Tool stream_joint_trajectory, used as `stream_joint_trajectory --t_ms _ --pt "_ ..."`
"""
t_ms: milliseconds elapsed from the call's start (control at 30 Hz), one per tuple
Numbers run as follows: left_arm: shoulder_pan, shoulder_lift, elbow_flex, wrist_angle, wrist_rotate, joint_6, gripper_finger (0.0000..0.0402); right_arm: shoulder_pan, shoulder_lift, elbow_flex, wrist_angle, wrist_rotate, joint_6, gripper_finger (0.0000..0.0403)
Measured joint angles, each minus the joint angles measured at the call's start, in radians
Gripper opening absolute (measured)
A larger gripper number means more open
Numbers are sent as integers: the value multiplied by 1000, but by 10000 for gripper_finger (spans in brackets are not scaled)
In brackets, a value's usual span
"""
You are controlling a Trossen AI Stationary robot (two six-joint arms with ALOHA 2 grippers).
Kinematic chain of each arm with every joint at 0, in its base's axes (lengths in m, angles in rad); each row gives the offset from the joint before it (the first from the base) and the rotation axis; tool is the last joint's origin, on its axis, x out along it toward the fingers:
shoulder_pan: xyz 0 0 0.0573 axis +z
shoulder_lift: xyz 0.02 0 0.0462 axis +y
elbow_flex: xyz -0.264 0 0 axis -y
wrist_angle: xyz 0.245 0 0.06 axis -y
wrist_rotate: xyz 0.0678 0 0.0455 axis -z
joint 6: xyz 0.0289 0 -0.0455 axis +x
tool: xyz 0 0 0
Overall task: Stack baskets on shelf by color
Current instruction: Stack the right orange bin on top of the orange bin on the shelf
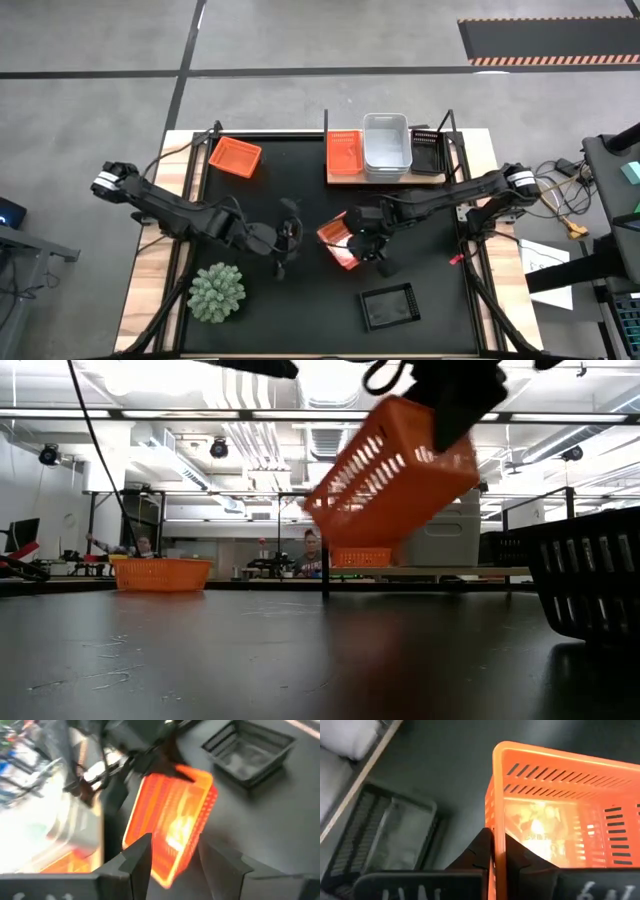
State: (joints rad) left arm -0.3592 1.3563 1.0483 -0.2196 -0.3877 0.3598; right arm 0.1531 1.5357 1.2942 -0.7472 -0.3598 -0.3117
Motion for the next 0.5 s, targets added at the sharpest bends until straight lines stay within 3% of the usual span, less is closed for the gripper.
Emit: stream_joint_trajectory --t_ms 333,500 --pt "24 -139 -306 469 -34 136 145 30 -185 -1 -107 230 146 8" --pt "24 -222 -413 660 -131 182 145 5 -273 -1 -95 458 153 8"
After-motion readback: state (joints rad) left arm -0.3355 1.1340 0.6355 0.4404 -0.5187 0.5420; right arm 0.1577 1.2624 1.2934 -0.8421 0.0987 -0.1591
